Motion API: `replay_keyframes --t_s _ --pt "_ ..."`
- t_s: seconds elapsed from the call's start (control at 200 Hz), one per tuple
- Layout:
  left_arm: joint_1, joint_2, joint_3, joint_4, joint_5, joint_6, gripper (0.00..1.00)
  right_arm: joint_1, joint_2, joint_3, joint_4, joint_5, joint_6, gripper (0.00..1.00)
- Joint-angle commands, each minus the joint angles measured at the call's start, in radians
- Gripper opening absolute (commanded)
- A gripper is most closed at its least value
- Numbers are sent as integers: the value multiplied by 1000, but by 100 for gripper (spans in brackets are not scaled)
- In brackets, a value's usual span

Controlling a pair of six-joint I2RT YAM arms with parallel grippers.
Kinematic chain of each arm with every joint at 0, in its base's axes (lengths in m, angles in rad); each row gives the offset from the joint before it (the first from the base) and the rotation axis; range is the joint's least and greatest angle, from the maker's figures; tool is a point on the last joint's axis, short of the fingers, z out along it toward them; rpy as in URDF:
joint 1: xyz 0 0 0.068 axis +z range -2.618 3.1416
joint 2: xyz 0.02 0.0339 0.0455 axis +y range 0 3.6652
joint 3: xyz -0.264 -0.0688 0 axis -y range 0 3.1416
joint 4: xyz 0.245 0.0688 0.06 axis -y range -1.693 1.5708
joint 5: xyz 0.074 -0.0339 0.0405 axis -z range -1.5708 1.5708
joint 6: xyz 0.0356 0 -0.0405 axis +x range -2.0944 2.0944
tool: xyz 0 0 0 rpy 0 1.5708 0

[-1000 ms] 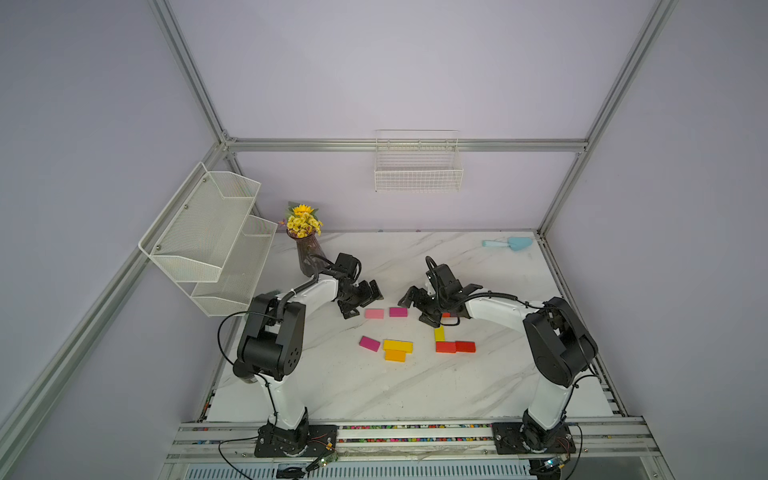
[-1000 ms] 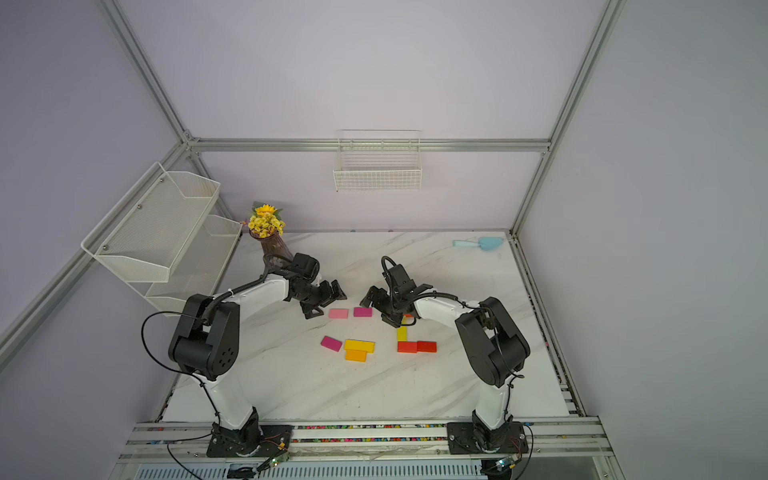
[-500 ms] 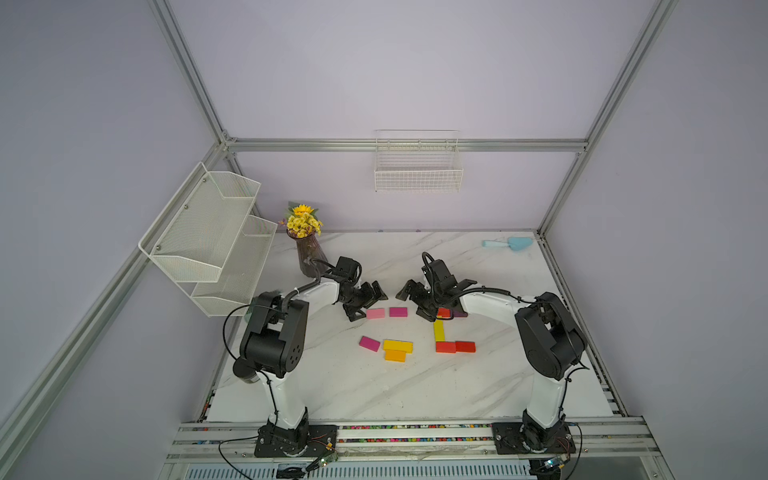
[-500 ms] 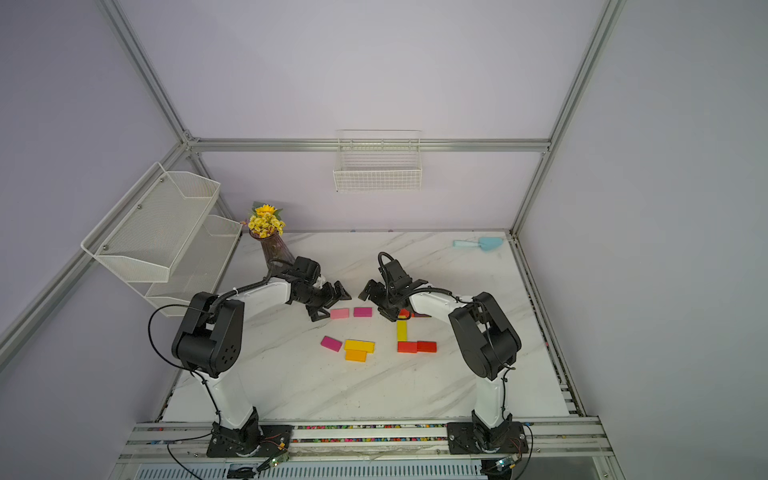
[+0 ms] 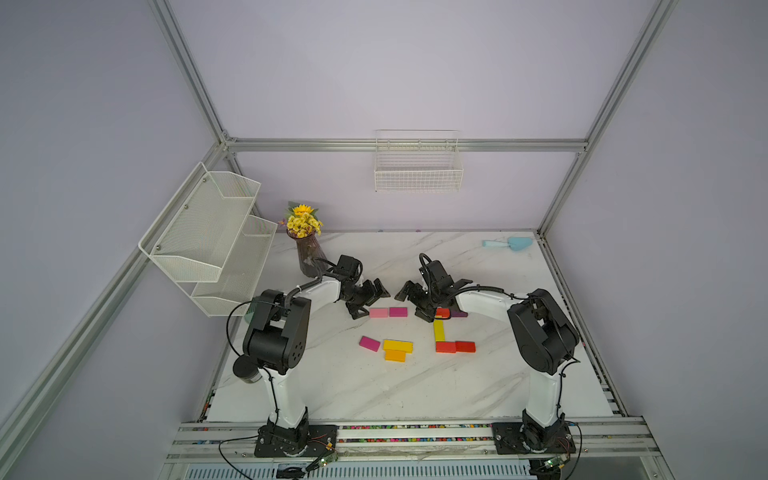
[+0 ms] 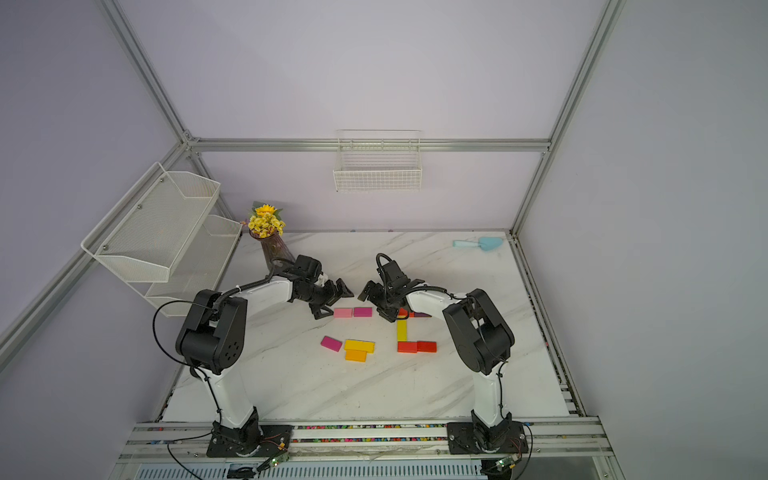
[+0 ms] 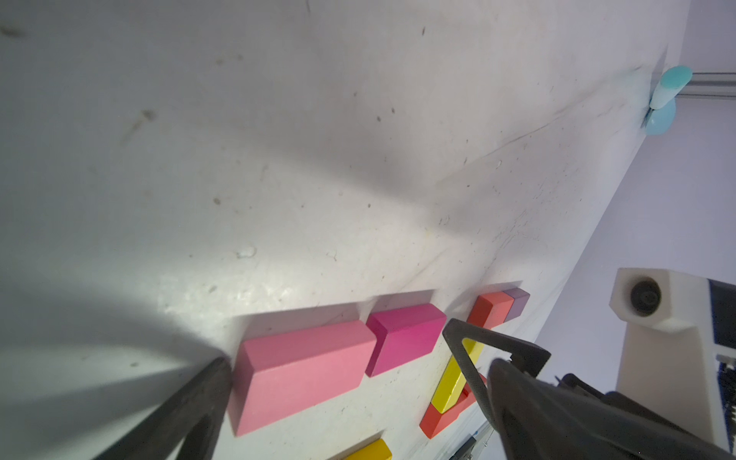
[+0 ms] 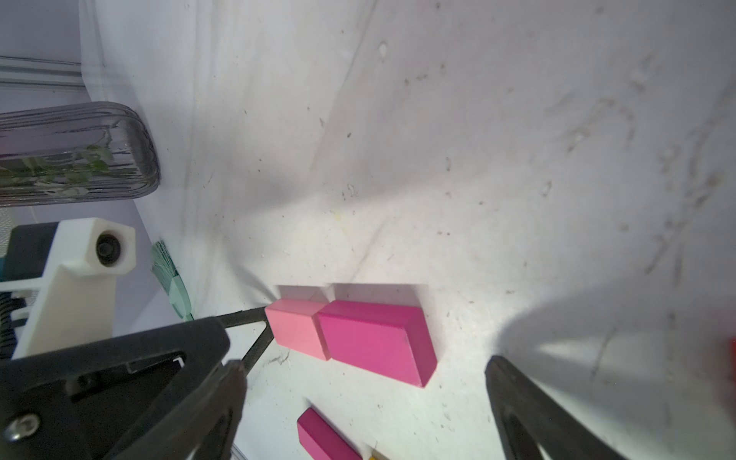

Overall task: Assemble the letter c with building blocks
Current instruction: Assemble the building block at the center of the board.

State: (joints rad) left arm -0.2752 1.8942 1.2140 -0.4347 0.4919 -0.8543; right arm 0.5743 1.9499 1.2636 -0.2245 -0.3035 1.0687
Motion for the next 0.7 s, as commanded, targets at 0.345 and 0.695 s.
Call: replay_keyframes --t_s 0.345,0.695 --pt "-4 1 7 5 25 -12 100 6 1 19 17 12 26 95" --pt "-19 -7 -14 29 34 -34 100 6 -1 12 23 8 25 95"
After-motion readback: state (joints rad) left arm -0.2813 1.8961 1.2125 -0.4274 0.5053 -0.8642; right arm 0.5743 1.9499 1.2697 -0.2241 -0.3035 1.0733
